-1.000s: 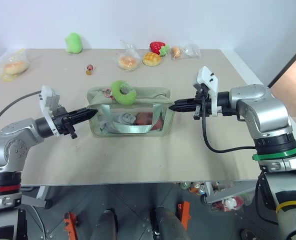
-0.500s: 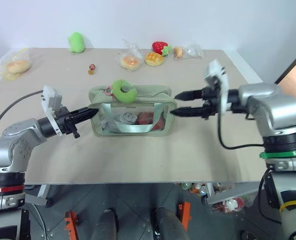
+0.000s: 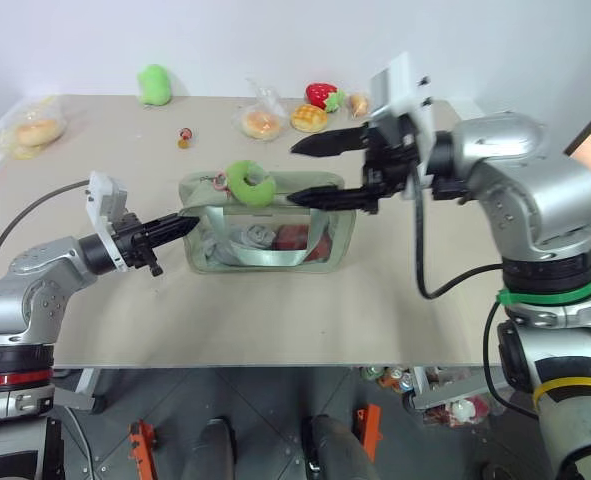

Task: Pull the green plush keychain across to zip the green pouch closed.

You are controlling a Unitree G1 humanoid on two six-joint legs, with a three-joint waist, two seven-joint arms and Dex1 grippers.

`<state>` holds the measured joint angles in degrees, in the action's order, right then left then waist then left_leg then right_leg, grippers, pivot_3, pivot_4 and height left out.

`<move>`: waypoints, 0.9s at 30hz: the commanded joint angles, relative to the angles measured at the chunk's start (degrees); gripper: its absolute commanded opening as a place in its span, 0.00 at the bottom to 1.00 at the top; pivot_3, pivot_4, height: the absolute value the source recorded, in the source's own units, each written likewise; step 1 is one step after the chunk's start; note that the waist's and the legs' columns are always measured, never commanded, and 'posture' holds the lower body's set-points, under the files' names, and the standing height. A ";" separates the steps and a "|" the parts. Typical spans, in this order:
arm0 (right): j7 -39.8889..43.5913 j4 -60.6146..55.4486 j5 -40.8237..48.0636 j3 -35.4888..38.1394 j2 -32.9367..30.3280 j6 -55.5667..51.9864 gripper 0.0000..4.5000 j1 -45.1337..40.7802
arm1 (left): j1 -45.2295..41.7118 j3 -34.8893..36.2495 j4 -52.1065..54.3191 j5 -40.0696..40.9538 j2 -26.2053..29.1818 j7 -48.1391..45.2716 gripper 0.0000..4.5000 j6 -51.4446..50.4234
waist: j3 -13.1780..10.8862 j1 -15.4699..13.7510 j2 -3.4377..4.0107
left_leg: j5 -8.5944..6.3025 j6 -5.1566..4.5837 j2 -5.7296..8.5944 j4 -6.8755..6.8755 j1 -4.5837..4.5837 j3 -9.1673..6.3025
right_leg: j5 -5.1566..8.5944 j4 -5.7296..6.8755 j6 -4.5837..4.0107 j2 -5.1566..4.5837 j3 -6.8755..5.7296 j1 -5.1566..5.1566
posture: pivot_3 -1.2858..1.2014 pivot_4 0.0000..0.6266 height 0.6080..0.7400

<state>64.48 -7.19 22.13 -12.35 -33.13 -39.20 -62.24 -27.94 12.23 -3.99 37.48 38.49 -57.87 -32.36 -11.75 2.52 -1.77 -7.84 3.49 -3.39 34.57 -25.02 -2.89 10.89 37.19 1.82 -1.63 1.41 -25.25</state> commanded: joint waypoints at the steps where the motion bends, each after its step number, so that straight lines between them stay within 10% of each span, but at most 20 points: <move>1: -1.57 1.74 -5.84 -4.46 1.61 3.91 0.74 -4.66 | -0.88 -0.60 -0.49 -0.75 -0.52 -0.05 0.00 0.51 | 0.00 0.05 0.00 | 0.00 0.00 0.00 0.00 0.01 0.02 | 0.00 0.00 0.00 0.00 0.01 -0.01 | 0.52 0.24 1.00; 27: -1.09 17.11 -16.95 -7.52 7.98 15.04 0.74 -6.89 | 1.48 1.62 -0.66 0.15 -1.84 1.93 0.00 0.14 | 0.01 0.00 -0.02 | 0.03 -0.01 -0.03 -0.07 0.01 0.05 | 0.00 0.00 0.01 0.01 0.00 0.01 | 0.52 0.24 1.00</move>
<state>63.41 10.20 4.35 -22.43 -25.19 -23.61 -66.92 -27.08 13.47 -4.02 37.74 36.82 -56.48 -31.66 -11.74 2.52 -1.79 -7.81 3.48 -3.41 34.49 -25.01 -2.85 10.89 37.18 1.83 -1.62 1.41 -25.24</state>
